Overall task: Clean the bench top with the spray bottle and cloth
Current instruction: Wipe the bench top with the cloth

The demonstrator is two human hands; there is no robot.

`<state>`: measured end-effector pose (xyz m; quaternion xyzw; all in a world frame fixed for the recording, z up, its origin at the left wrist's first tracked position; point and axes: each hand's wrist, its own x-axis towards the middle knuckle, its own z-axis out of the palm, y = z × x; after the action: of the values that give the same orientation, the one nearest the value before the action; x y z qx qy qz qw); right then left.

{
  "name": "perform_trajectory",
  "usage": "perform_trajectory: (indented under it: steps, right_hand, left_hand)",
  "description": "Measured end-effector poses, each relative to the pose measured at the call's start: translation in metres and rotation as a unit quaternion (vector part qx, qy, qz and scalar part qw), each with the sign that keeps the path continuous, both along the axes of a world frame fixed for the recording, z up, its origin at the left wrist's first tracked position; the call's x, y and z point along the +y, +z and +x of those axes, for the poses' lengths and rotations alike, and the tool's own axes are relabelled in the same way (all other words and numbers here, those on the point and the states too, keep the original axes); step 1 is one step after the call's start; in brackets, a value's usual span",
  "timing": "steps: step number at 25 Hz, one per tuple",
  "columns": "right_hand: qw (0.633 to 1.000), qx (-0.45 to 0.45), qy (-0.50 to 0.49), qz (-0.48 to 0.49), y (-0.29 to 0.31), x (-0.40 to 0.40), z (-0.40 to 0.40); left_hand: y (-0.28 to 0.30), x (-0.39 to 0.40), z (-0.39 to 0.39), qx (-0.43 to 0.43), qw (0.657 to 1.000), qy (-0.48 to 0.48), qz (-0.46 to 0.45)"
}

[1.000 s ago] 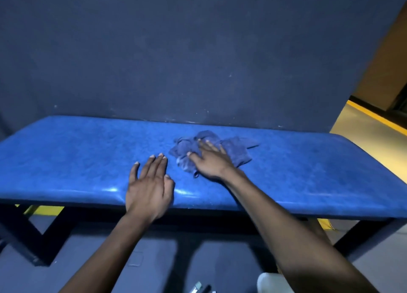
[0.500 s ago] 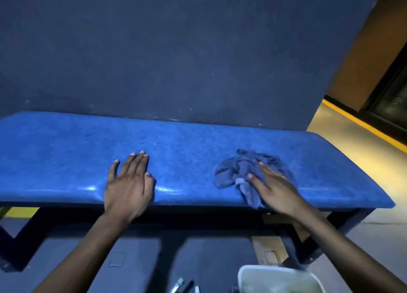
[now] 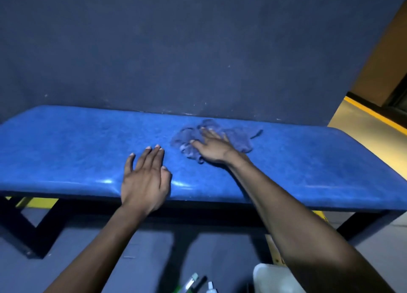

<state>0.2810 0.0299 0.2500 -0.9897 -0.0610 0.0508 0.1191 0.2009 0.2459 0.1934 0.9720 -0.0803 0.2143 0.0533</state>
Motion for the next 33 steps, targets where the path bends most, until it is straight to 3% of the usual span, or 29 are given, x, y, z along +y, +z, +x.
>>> perform_trajectory:
  steps: [3,6,10,14,16,20,24,29,33]
  right_hand:
    - [0.996,-0.031,0.079,0.034,-0.004,0.017,-0.057]
    - [0.99,-0.108,0.086,0.031,-0.015,-0.034,-0.134]
    - [0.978,-0.209,-0.02,-0.008,-0.045,-0.11,-0.201]
    - [0.941,-0.295,-0.159,0.031,-0.068,-0.088,-0.201]
    - [0.943,-0.299,-0.148,0.007,-0.079,-0.043,-0.197]
    - [0.953,-0.298,0.0,-0.048,-0.091,0.059,-0.187]
    - [0.961,-0.268,0.052,-0.054,-0.079,0.029,-0.176]
    - [0.956,-0.29,-0.047,-0.027,-0.045,-0.077,-0.178]
    - [0.966,-0.196,-0.169,-0.031,-0.027,-0.147,-0.18]
  left_hand:
    - [0.0,0.003,0.0,0.002,1.0,-0.008,0.01]
    - [0.001,0.003,-0.001,0.0,1.0,-0.005,0.002]
    - [0.002,0.001,-0.003,0.007,1.0,-0.007,-0.001]
    - [0.002,0.002,-0.002,0.022,1.0,-0.014,-0.006]
    - [0.003,0.004,-0.001,0.026,0.999,-0.022,-0.012]
    - [0.002,0.011,-0.001,0.012,0.999,-0.047,0.005]
    - [0.003,0.01,0.0,0.004,0.999,-0.045,-0.006]
    - [0.001,0.006,-0.002,0.006,0.999,-0.031,-0.021]
    - [0.001,0.006,-0.002,0.006,0.999,-0.03,-0.014]
